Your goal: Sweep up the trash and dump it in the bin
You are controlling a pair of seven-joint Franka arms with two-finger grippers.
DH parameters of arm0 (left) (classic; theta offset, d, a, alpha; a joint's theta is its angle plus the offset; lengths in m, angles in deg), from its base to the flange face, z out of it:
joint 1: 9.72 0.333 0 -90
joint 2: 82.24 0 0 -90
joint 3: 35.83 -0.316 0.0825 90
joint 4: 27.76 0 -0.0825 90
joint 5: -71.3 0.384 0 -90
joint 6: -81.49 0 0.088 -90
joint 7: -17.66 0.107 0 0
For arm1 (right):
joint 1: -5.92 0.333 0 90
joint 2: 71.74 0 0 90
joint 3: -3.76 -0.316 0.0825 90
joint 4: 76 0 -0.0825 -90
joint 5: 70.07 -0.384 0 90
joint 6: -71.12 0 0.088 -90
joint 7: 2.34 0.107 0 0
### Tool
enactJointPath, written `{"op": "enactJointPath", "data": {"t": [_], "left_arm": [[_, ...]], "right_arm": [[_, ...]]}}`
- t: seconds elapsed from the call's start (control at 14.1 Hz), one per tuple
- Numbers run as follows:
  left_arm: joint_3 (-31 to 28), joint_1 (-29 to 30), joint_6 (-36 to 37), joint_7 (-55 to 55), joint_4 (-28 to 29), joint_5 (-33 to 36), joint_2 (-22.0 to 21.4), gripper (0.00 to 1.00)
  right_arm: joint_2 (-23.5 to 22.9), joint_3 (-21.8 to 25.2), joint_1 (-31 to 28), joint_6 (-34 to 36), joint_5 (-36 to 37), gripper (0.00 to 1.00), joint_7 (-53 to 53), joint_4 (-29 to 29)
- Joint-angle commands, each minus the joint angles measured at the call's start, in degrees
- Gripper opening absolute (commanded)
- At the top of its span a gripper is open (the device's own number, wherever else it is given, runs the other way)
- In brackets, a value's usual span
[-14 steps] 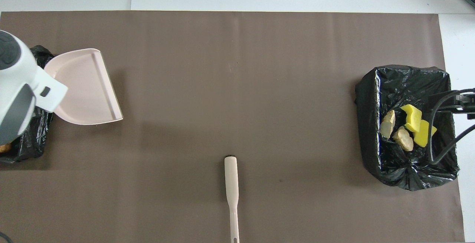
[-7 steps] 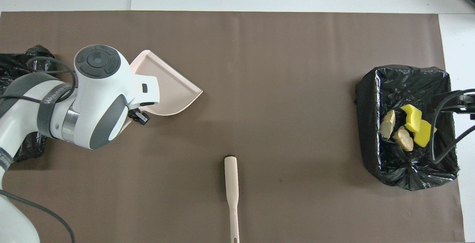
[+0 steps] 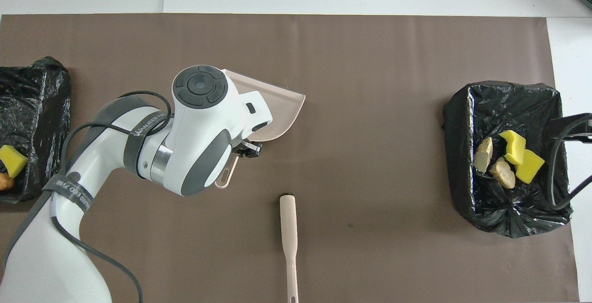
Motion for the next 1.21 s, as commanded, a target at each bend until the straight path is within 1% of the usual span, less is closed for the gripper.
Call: {"op": "enactJointPath", "data": {"t": [0.0,0.14,0.21,0.36,0.57,0.64,0.71,0.78,0.85,1.0,1.07,1.14], "left_arm": [[-1.29,-2.54,5.38,-7.23,-14.79,-2.04,10.67,0.0],[-1.38,-3.86,9.43,-15.4,-26.82,-2.3,19.28,0.0],[-1.29,-3.87,9.88,-16.04,-28.36,-2.3,20.19,0.0],[-1.38,-3.87,9.8,-16.22,-28.2,-2.3,20.55,0.0],[-1.38,-3.96,9.1,-15.87,-26.44,-3.09,20.02,0.0],[-1.46,-4.04,9.36,-15.87,-26.35,-2.83,19.94,0.02],[-1.46,-3.87,8.58,-15.0,-26.26,-2.48,19.94,0.35],[-1.46,-3.17,7.79,-13.52,-25.83,-2.48,19.85,0.87],[-1.81,-2.38,7.69,-11.59,-24.87,-2.65,18.54,1.0],[-1.9,0.25,8.47,-8.86,-19.7,-2.48,11.53,1.0],[-1.9,2.09,9.61,-8.58,-16.45,-2.48,7.41,1.0],[-1.9,4.37,10.32,-8.67,-13.81,-2.48,4.23,1.0]], "right_arm": [[0.38,-1.12,-0.66,1.51,-0.2,1.0,-0.83,-0.33],[0.38,-1.12,-0.66,1.51,-0.2,1.0,-0.74,-0.33],[0.38,-1.12,-0.66,1.52,-0.2,1.0,-0.74,-0.33],[0.38,-1.12,-0.66,1.52,-0.2,1.0,-0.74,-0.33],[0.38,-1.12,-0.66,1.52,-0.2,1.0,-0.74,-0.33],[0.38,-1.12,-0.66,1.43,-0.2,1.0,-0.74,-0.33],[0.38,-1.12,-0.66,1.51,-0.2,1.0,-0.74,-0.33],[0.38,-1.12,-0.66,1.52,-0.2,1.0,-0.74,-0.33],[0.38,-1.12,-0.66,1.52,-0.2,1.0,-0.74,-0.33],[0.38,-1.12,-0.66,1.51,-0.2,1.0,-0.74,-0.33],[0.38,-1.12,-0.66,1.52,-0.2,1.0,-0.74,-0.33],[0.38,-1.12,-0.66,1.52,-0.2,1.0,-0.74,-0.33]]}}
